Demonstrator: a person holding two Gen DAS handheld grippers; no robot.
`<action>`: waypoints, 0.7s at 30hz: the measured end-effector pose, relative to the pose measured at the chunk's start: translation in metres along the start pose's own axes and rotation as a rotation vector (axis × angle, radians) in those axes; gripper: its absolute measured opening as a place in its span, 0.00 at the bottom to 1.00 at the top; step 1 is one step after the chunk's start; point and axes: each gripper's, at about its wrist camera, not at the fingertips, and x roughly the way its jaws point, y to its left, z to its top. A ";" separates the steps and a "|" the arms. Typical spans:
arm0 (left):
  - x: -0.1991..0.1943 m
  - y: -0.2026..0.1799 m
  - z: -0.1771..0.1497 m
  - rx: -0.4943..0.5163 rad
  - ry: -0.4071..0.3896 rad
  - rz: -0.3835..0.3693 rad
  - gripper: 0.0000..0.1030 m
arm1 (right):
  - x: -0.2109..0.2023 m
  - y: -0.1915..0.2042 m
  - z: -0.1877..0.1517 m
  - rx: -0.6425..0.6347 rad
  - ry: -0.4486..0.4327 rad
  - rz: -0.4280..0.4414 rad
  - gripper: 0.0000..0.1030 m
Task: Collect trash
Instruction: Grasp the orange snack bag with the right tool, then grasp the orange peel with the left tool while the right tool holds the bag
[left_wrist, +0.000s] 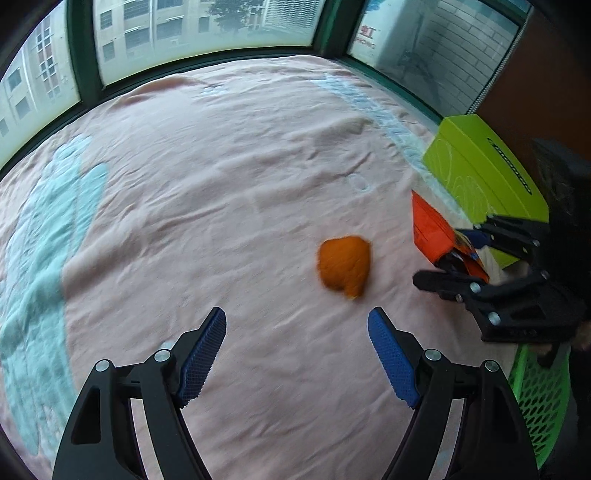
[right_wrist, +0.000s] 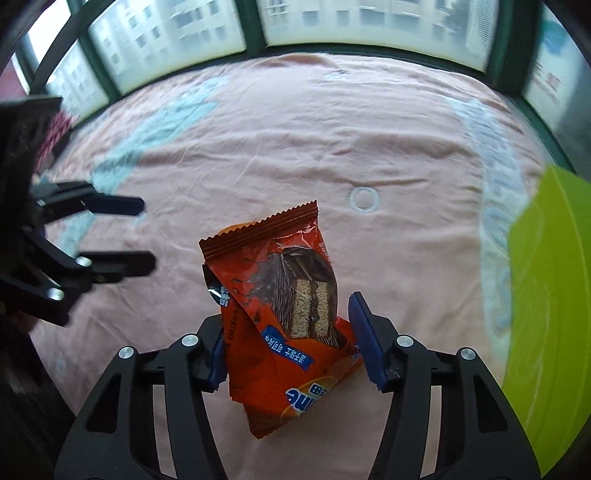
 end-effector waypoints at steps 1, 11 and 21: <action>0.002 -0.003 0.002 0.006 -0.002 -0.003 0.73 | -0.005 0.000 -0.002 0.014 -0.010 -0.001 0.55; 0.028 -0.033 0.023 0.085 0.004 -0.028 0.62 | -0.038 0.001 -0.018 0.124 -0.060 0.003 0.52; 0.050 -0.035 0.027 0.086 0.031 -0.037 0.34 | -0.063 0.004 -0.039 0.189 -0.076 -0.020 0.51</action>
